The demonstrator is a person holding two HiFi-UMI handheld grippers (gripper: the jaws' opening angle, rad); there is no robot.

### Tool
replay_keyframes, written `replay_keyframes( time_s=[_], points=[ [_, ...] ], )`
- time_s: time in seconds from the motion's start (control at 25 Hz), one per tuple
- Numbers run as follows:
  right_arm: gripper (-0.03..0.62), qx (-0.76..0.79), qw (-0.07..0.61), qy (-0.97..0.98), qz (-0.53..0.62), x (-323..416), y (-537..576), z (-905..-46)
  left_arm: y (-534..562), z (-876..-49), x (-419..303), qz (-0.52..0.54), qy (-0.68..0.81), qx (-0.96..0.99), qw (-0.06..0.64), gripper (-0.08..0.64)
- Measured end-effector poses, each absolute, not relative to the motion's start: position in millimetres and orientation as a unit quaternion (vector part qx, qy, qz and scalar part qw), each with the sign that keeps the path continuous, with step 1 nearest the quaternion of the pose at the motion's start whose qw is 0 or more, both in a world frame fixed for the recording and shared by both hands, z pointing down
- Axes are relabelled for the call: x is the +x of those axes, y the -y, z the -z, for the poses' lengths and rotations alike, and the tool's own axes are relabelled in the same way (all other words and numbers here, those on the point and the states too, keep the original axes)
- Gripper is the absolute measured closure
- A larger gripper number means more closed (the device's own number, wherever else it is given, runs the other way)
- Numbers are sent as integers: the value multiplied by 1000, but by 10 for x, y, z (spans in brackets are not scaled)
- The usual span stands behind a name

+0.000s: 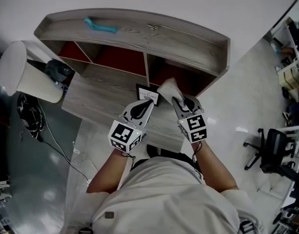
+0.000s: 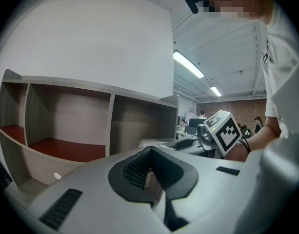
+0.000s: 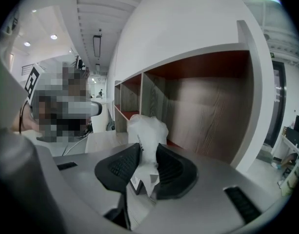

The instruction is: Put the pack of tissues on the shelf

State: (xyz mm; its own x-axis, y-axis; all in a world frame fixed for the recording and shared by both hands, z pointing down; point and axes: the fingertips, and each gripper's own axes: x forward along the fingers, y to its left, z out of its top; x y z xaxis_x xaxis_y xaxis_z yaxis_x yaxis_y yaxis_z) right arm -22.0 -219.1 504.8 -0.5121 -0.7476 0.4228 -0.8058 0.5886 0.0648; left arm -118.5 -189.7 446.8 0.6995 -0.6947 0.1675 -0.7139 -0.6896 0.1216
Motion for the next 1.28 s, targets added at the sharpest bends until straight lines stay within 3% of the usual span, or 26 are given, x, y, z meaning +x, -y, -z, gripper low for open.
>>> replay_keyframes(
  time_s=[1.04,1.28],
  points=[
    [471,456,305,832,-79,-312,3270,-5726,2676,-4980,-1016,-81,400,905,122,545],
    [436,458,300,832,-87,-317,3355,-5777,2729,-5007,-1022,-82,399,904,126,545]
  ],
)
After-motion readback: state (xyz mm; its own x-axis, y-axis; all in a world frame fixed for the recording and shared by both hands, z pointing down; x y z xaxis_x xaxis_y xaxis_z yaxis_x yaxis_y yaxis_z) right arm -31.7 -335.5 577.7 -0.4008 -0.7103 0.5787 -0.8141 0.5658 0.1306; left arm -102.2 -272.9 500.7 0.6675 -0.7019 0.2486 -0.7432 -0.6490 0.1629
